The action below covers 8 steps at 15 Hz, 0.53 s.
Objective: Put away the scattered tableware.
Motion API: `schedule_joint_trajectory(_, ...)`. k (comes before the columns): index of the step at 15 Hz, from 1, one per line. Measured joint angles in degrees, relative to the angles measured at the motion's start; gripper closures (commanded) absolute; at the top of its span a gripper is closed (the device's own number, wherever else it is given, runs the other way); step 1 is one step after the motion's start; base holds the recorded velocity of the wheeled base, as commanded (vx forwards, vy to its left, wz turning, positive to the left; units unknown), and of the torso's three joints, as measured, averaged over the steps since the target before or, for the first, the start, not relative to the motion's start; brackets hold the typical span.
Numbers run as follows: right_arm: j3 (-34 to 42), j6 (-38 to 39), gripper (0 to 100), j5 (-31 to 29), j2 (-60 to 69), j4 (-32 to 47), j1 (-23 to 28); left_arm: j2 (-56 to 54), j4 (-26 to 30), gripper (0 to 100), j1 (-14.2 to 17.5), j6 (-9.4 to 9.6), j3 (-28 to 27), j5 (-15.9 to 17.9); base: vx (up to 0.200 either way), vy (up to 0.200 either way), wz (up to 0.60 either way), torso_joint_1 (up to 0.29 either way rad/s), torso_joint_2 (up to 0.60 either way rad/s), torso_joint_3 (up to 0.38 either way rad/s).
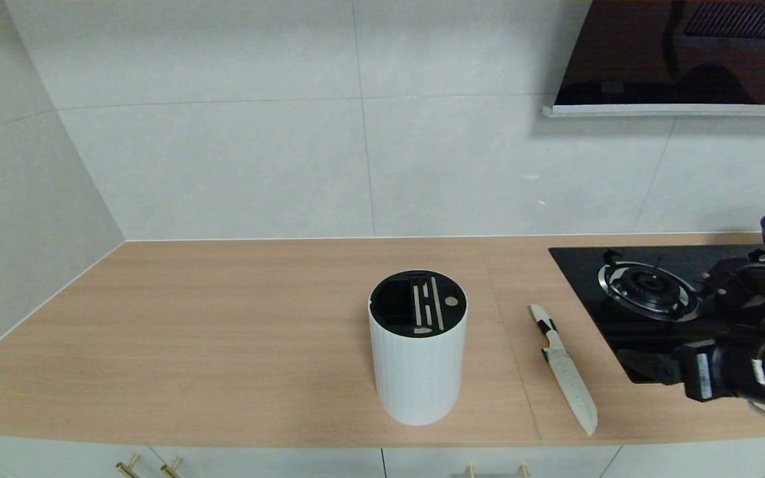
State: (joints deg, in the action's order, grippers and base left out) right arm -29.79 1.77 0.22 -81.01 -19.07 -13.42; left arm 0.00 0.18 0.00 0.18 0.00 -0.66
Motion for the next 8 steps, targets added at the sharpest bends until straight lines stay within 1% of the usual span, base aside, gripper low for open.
schedule_joint_trajectory(3, -3.0, 0.2, 0, -0.9, -11.9, -8.0, -1.3, 0.0, 0.0, 0, 0.0, 0.0, 0.0, 0.0, 0.0, 0.0, 0.0, 0.0, 0.0, 0.0)
schedule_joint_trajectory(8, -4.2, 0.1, 0, -2.3, -22.5, -14.2, -1.7, 0.0, 0.0, 0, 0.0, 0.0, 0.0, 0.0, 0.0, 0.0, 0.0, 0.0, 0.0, 0.0)
